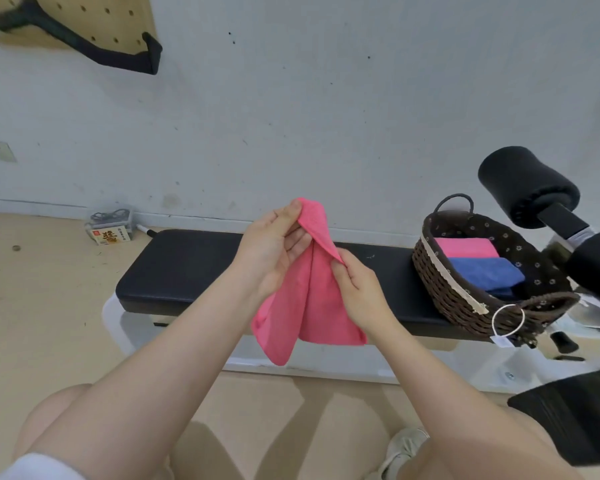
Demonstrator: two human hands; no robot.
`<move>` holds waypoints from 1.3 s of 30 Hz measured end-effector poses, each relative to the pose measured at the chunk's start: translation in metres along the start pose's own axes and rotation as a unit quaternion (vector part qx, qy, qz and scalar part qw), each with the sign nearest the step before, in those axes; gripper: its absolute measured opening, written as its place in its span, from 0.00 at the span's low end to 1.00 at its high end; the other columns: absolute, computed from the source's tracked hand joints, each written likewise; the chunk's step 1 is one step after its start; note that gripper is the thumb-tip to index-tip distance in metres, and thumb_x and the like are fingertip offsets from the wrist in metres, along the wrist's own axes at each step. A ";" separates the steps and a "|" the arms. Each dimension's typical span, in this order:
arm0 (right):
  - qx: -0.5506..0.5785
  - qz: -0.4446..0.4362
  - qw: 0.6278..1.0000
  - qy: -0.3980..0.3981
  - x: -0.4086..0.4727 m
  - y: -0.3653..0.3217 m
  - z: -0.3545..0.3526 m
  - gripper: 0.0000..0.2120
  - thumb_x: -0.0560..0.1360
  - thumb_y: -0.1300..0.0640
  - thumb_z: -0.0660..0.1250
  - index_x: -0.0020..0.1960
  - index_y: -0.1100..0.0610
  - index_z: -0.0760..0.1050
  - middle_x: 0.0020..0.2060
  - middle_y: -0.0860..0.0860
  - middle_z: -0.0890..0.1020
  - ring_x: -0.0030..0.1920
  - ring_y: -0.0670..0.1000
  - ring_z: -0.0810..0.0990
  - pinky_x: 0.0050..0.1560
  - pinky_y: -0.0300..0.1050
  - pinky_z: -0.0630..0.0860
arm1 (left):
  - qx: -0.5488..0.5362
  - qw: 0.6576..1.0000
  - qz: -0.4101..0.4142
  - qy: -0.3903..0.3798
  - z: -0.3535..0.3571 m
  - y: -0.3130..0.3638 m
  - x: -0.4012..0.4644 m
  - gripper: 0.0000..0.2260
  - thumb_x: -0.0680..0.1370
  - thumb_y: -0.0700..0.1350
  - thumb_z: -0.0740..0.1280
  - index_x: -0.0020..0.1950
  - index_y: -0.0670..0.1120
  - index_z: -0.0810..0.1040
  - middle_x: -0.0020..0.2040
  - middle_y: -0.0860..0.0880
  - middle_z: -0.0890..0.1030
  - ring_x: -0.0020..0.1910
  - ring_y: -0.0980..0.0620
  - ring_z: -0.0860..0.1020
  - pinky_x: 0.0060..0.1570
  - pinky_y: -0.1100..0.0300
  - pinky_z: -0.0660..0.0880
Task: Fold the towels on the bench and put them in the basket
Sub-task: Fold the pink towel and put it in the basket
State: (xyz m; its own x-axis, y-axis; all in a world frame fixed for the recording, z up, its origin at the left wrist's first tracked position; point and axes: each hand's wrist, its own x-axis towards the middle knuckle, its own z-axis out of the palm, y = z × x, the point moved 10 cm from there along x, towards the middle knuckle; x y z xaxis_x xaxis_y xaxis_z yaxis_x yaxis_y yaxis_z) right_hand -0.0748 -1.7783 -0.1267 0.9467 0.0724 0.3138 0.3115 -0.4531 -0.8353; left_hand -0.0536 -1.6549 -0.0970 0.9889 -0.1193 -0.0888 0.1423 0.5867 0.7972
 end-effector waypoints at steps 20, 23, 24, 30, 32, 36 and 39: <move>-0.120 0.292 0.932 0.179 -0.026 0.076 -0.097 0.13 0.72 0.67 0.55 0.33 0.59 0.74 0.32 0.56 0.75 0.39 0.59 0.73 0.34 0.42 0.66 | -0.188 0.977 0.050 0.088 -0.029 0.016 -0.012 0.05 0.79 0.44 0.63 0.50 0.44 0.76 0.44 0.49 0.81 0.45 0.56 0.80 0.47 0.64 0.79; -0.170 0.308 0.914 0.204 -0.029 0.070 -0.114 0.13 0.76 0.61 0.54 0.52 0.60 0.76 0.47 0.57 0.79 0.50 0.60 0.77 0.44 0.46 0.68 | -0.207 0.973 0.067 0.081 -0.027 0.025 -0.011 0.05 0.79 0.44 0.63 0.51 0.44 0.76 0.44 0.49 0.81 0.45 0.56 0.80 0.38 0.65 0.80; -0.155 0.313 0.913 0.210 -0.029 0.069 -0.115 0.14 0.77 0.60 0.53 0.55 0.61 0.74 0.47 0.58 0.79 0.46 0.59 0.77 0.43 0.45 0.69 | -0.207 0.972 0.071 0.080 -0.026 0.028 -0.011 0.05 0.79 0.44 0.63 0.51 0.44 0.76 0.44 0.49 0.81 0.45 0.56 0.80 0.39 0.65 0.80; 0.371 0.207 0.840 0.338 -0.012 0.031 -0.112 0.11 0.80 0.65 0.45 0.56 0.58 0.63 0.31 0.56 0.77 0.21 0.47 0.77 0.20 0.34 0.68 | -0.181 0.968 0.091 0.146 -0.048 0.038 -0.005 0.07 0.80 0.44 0.61 0.51 0.42 0.74 0.46 0.48 0.79 0.50 0.54 0.78 0.49 0.64 0.76; 0.475 0.142 0.801 0.335 -0.001 0.007 -0.112 0.10 0.80 0.65 0.46 0.55 0.57 0.63 0.32 0.57 0.77 0.24 0.48 0.80 0.25 0.36 0.74 | -0.095 0.974 0.122 0.165 -0.058 0.050 0.001 0.06 0.81 0.44 0.59 0.49 0.43 0.73 0.44 0.48 0.78 0.47 0.55 0.79 0.44 0.66 0.77; 0.515 0.087 0.789 0.323 0.026 -0.010 -0.115 0.09 0.80 0.65 0.47 0.55 0.56 0.63 0.36 0.56 0.78 0.34 0.52 0.81 0.39 0.43 0.80 | 0.094 0.963 0.149 0.205 -0.067 0.075 0.013 0.08 0.81 0.44 0.58 0.42 0.46 0.69 0.36 0.48 0.76 0.26 0.59 0.79 0.29 0.68 0.77; 0.483 0.102 0.803 0.336 0.052 0.011 -0.121 0.08 0.81 0.65 0.49 0.56 0.56 0.62 0.40 0.55 0.78 0.38 0.52 0.81 0.46 0.44 0.80 | 0.126 0.962 0.137 0.200 -0.067 0.081 0.041 0.08 0.82 0.44 0.58 0.44 0.45 0.70 0.37 0.48 0.76 0.29 0.59 0.80 0.28 0.69 0.76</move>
State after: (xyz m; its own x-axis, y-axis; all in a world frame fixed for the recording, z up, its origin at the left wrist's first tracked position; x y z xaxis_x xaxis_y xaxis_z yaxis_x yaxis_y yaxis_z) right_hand -0.0322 -1.8867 -0.0648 0.8296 -0.5575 0.0291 0.3812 0.5276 -0.7591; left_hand 0.0019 -1.5584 -0.0763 0.9325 0.3593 -0.0363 -0.0920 0.3336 0.9382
